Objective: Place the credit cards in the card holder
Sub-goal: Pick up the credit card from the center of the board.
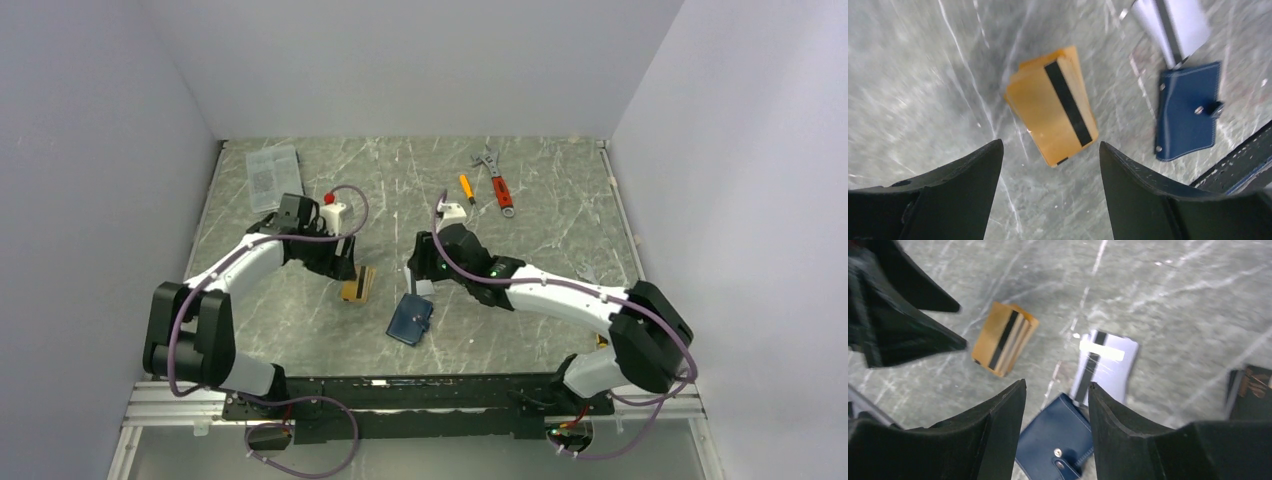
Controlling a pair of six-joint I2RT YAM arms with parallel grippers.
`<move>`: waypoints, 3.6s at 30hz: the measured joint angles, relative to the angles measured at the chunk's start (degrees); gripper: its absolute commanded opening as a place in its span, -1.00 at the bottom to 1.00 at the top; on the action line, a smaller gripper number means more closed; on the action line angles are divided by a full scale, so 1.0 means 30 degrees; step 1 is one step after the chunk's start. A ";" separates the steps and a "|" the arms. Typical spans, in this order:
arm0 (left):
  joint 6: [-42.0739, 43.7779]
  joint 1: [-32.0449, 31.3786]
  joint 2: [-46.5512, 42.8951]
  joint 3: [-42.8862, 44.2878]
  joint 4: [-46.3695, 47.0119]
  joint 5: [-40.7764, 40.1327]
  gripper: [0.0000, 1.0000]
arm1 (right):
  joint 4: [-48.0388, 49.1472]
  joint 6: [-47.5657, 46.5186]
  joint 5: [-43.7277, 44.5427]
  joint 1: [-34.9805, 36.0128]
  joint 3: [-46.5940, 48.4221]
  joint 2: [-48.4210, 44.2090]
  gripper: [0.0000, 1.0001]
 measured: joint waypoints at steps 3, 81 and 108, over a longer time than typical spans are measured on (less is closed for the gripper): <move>-0.0597 0.0109 0.0721 -0.1209 0.0080 -0.0117 0.53 | 0.1100 -0.0015 -0.1872 -0.0423 0.0743 0.1341 0.03; -0.0707 0.3621 0.4539 0.0561 -0.1217 0.9143 -1.00 | 1.3056 0.6572 -1.5788 -0.4044 0.3534 1.2524 0.10; -0.6003 0.4029 0.3228 -0.0423 0.3126 1.3682 -1.00 | 2.1252 1.1431 -1.8163 -0.4350 0.0736 1.1883 -0.06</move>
